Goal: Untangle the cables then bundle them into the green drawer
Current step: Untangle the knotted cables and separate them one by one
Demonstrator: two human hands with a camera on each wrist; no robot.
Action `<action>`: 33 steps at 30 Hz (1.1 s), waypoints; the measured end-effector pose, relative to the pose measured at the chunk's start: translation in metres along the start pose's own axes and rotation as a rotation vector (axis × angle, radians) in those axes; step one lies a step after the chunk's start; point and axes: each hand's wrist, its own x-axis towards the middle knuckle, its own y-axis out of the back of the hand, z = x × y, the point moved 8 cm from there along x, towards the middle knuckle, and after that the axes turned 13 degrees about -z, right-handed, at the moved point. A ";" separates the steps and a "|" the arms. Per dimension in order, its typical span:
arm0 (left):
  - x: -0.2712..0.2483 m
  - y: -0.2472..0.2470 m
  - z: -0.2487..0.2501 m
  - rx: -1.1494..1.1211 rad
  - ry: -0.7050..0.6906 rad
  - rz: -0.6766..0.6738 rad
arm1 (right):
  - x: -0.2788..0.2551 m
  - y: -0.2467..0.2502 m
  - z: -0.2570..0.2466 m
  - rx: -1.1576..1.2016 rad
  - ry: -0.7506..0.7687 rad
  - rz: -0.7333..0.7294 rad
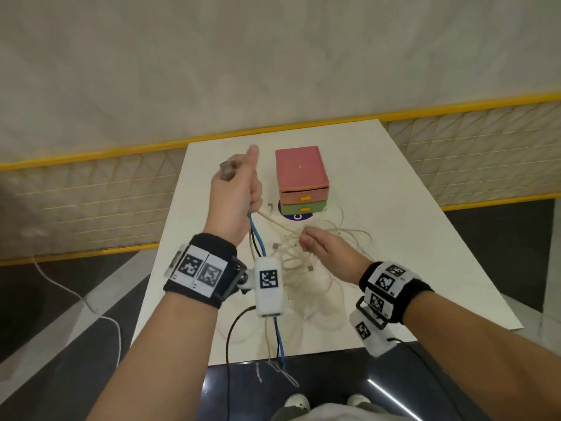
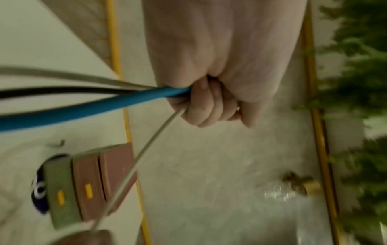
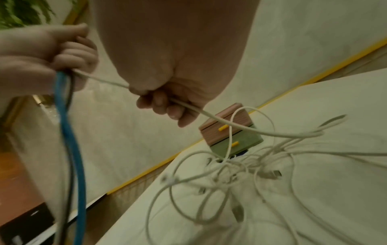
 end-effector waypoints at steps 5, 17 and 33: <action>-0.006 -0.029 -0.034 0.848 0.246 -0.315 | 0.020 0.051 -0.005 -0.008 0.017 0.158; 0.009 0.036 0.015 0.892 -0.050 0.143 | 0.013 0.100 0.007 -0.051 -0.046 0.184; 0.032 0.011 0.013 0.785 -0.162 0.153 | 0.009 0.094 0.012 -0.039 0.042 0.177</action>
